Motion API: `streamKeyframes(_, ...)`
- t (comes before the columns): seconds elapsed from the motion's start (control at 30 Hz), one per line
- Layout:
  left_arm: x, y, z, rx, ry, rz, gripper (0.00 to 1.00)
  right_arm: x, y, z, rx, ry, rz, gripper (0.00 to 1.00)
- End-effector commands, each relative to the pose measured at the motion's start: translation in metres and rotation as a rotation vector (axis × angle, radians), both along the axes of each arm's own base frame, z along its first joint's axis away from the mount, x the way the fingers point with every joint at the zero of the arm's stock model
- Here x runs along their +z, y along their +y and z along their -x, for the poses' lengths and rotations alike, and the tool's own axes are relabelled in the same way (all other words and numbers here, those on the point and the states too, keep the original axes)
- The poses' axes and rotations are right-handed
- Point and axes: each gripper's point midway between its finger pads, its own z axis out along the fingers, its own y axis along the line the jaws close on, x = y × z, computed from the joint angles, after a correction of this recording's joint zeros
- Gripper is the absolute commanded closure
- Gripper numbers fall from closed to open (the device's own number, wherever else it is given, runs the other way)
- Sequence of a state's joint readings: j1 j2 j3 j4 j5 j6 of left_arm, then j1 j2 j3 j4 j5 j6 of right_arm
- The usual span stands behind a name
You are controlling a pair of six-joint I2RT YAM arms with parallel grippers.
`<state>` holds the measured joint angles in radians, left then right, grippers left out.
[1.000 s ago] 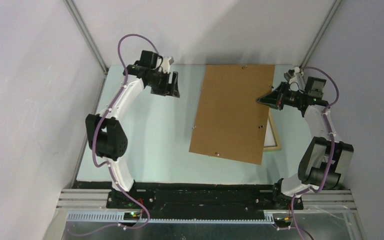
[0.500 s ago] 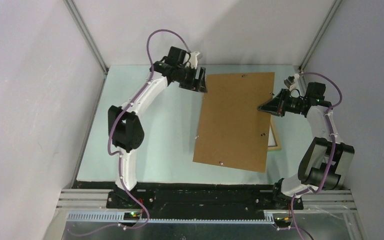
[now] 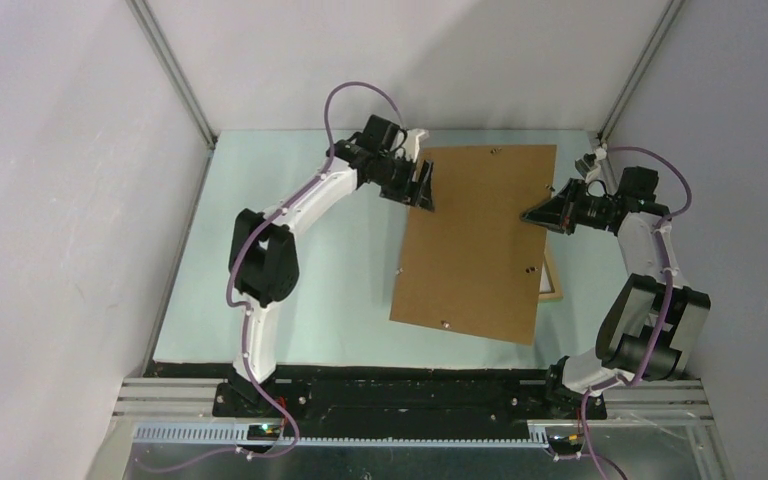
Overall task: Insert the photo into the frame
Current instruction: Turn over the photo frame item at the center of the board.
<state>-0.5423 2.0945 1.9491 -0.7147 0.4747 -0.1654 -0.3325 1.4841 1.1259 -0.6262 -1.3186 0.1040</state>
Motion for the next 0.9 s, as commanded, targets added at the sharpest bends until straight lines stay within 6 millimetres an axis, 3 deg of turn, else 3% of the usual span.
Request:
streamKeyframes(0.0, 0.011, -0.004, 0.019, -0.020, -0.011, 0.018, 0.21, 0.028, -0.001, 0.006, 0.022, -0.069, -0.057, 1.00)
streamKeyframes(0.37, -0.003, -0.002, 0.055, -0.081, -0.026, -0.047, 0.22, 0.031, -0.006, 0.000, -0.005, -0.080, -0.044, 1.00)
streamKeyframes(0.47, 0.000, 0.004, 0.051, -0.053, -0.058, -0.069, 0.22, 0.032, -0.007, 0.001, -0.009, -0.087, -0.038, 1.00)
streamKeyframes(0.63, 0.024, 0.015, 0.047, -0.029, -0.089, -0.021, 0.21, 0.031, -0.014, 0.002, -0.039, -0.113, 0.001, 1.00)
streamKeyframes(0.77, 0.039, 0.032, 0.031, 0.044, -0.083, 0.026, 0.19, 0.027, -0.026, -0.001, -0.082, -0.112, 0.027, 1.00)
streamKeyframes(0.87, 0.036, 0.042, 0.018, 0.123, -0.091, 0.001, 0.19, 0.023, -0.032, 0.001, -0.097, -0.108, 0.031, 1.00)
